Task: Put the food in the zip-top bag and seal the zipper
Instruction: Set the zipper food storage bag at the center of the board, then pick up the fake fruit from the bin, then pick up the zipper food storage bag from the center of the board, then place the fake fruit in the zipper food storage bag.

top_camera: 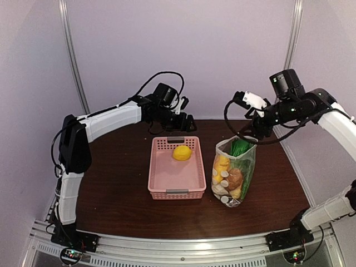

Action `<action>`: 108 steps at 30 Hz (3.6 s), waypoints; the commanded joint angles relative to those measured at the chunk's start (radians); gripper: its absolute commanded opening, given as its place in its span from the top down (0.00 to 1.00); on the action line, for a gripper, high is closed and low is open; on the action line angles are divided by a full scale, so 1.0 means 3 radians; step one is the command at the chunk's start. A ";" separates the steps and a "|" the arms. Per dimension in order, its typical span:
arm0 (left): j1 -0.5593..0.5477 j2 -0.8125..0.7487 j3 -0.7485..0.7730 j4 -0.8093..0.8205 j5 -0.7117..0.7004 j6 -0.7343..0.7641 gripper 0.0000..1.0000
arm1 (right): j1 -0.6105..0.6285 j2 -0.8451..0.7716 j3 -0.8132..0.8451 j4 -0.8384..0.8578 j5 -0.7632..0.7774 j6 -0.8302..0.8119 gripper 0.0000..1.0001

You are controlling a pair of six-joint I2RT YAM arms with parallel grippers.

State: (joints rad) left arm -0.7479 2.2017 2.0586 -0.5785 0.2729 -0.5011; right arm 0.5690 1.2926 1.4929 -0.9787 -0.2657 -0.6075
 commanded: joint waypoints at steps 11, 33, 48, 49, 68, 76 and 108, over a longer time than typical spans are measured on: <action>0.0007 0.0341 0.0056 -0.0526 -0.0688 0.0571 0.20 | -0.0672 0.0430 0.0092 0.0081 0.0492 0.1195 0.31; 0.0003 0.0673 0.0163 -0.0331 -0.0710 0.0841 0.57 | -0.0851 0.0735 0.0020 -0.0291 0.0228 0.1385 0.51; -0.0258 -0.0384 0.0053 0.0053 -0.0345 0.0786 0.72 | -0.0853 0.0804 0.0220 -0.0363 0.0297 0.1310 0.96; -0.0296 -0.0468 0.0008 0.0210 -0.0232 0.0784 0.72 | -0.0853 0.0803 0.0257 -0.0357 0.0257 0.1321 0.96; -0.0713 -0.0004 0.0221 0.1049 0.0826 0.0153 0.75 | -0.0853 0.0781 0.0393 -0.0288 0.0001 0.1409 0.98; -0.0699 0.0019 0.0127 0.1180 0.0932 -0.0037 0.75 | -0.0895 0.0731 0.0410 -0.0272 -0.0135 0.1416 0.99; -0.0934 0.0118 0.0615 0.0751 0.0563 0.0197 0.12 | -0.0932 0.0579 0.0373 -0.0190 -0.0528 0.1419 1.00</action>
State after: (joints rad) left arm -1.0378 2.3432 2.2219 -0.3939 0.5079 -0.5171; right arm 0.2901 1.5055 1.5993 -1.0607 -0.3935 -0.1757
